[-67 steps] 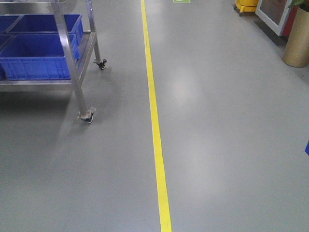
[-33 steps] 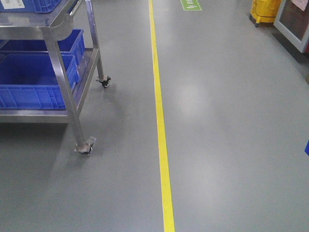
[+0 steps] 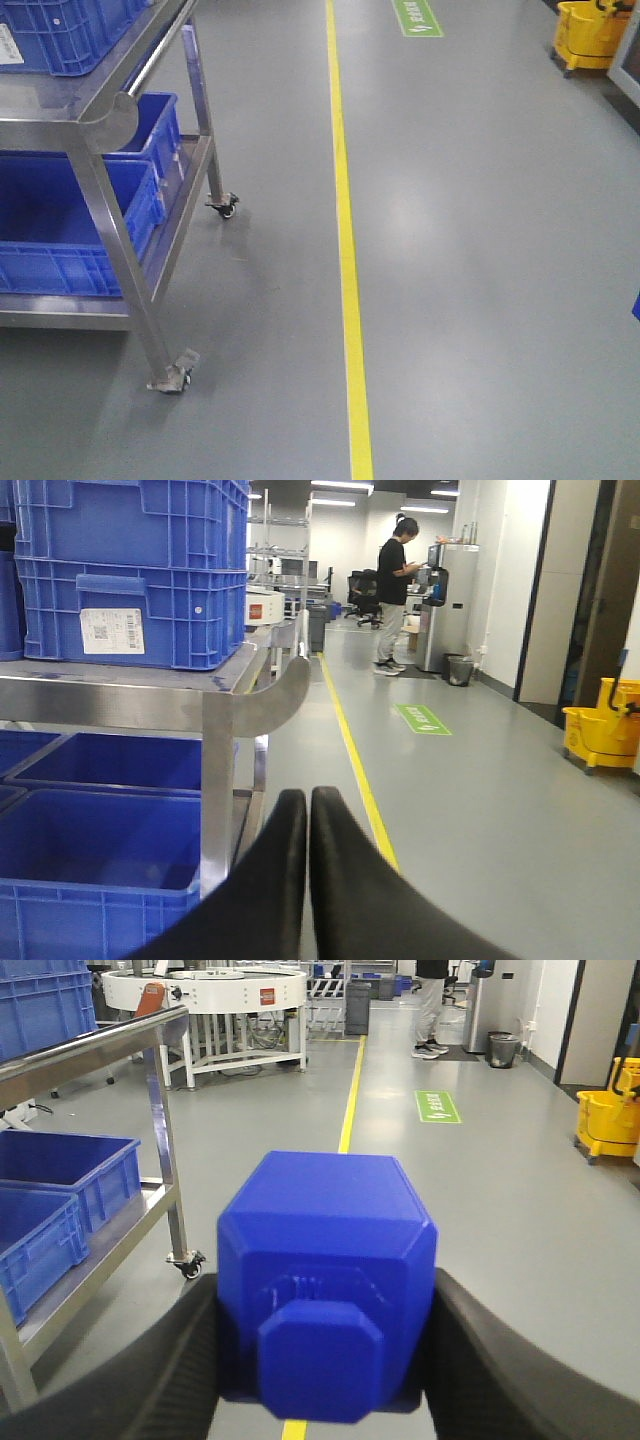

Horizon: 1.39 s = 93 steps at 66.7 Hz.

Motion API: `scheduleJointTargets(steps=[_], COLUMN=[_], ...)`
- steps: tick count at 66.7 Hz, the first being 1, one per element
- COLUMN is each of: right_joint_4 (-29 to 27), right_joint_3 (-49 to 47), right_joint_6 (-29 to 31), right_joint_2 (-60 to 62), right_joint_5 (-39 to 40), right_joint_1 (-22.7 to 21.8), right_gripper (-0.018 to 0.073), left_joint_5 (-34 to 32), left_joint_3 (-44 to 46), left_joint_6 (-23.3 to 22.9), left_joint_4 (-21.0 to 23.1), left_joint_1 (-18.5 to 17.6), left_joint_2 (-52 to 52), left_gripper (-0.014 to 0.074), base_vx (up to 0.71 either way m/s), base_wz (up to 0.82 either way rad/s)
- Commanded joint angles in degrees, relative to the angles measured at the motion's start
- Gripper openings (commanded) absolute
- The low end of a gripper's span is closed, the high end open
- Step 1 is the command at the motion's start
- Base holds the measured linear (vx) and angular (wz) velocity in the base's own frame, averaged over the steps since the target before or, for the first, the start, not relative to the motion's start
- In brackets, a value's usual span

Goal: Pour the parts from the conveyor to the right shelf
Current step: 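Turn into the aisle between shelves of blue bins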

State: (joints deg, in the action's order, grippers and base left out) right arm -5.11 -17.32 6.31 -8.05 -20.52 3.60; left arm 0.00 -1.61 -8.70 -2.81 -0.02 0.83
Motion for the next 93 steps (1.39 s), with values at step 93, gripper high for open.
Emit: scheduleJointTargets(steps=[93], right_joint_4=[-0.07], right_joint_3=[-1.57], right_joint_6=[0.35], right_joint_2=[-0.69], right_joint_5=[4.48], right_joint_1=[-0.15], right_gripper=[-0.0004], left_joint_5=[-4.52], left_joint_3=[-1.54], left_joint_6=[-0.39], left_joint_4=[0.51], left_joint_1=[-0.08], left_joint_2=[0.53], left_gripper=[-0.0006], base_vx=[0.23], base_wz=[0.77])
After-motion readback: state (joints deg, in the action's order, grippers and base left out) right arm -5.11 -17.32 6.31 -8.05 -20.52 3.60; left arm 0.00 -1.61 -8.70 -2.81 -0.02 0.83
